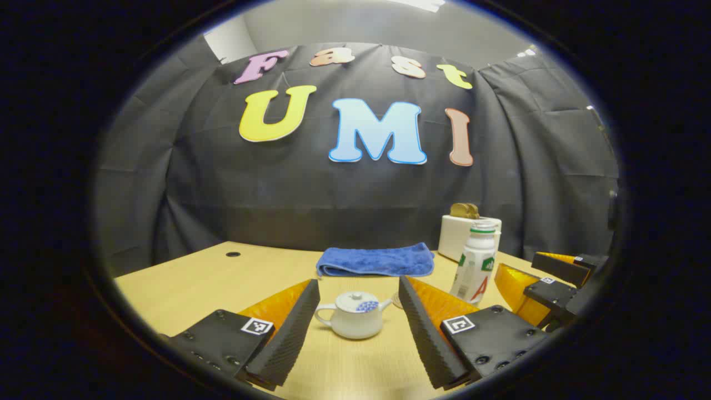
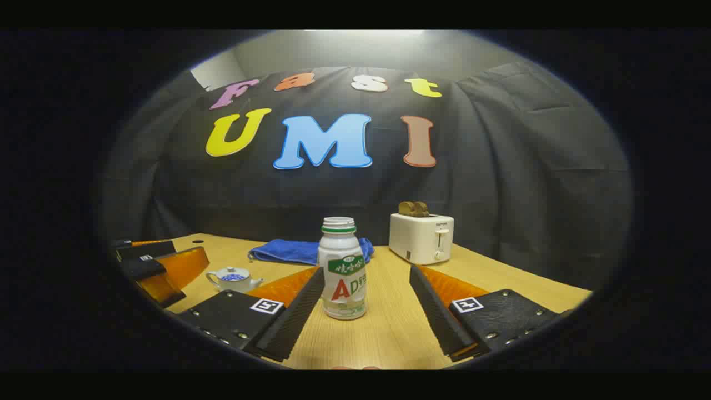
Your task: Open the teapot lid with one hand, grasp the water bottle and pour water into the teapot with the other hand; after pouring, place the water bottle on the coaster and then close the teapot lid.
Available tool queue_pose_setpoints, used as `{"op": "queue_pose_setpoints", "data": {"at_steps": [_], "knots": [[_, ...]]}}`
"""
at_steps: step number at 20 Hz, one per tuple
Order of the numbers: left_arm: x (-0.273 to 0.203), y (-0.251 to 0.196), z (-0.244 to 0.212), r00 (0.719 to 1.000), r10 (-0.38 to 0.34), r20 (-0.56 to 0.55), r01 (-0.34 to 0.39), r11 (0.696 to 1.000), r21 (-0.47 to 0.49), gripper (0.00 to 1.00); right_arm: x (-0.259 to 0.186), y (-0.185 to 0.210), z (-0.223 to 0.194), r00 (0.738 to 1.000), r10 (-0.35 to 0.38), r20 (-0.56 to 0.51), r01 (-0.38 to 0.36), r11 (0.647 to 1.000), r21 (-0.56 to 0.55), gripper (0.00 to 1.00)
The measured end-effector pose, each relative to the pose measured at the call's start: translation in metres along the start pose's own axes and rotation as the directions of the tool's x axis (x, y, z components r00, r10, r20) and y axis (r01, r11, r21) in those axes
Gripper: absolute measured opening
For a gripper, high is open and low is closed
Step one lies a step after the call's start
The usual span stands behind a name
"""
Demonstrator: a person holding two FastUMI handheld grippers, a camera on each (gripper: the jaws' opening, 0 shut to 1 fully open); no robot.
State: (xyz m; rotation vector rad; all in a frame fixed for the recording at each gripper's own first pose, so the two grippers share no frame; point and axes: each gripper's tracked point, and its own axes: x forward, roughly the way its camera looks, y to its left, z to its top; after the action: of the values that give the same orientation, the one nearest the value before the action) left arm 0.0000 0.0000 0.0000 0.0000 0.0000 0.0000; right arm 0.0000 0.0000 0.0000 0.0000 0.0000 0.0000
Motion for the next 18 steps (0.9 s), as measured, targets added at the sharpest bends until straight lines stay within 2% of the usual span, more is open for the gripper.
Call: {"op": "queue_pose_setpoints", "data": {"at_steps": [7, 18], "knots": [[0.041, 0.004, 0.025, 1.0, -0.003, 0.024, 0.002, 0.999, 0.044, 0.96, 0.028, 0.0, 0.026, 0.999, 0.025, 0.042, -0.024, 0.999, -0.025, 0.94], [0.093, 0.006, -0.024, 0.998, 0.007, -0.064, -0.004, 0.999, 0.054, 0.94, 0.047, 0.004, 0.018, 0.998, 0.064, 0.027, -0.064, 0.998, 0.01, 0.95]]}}
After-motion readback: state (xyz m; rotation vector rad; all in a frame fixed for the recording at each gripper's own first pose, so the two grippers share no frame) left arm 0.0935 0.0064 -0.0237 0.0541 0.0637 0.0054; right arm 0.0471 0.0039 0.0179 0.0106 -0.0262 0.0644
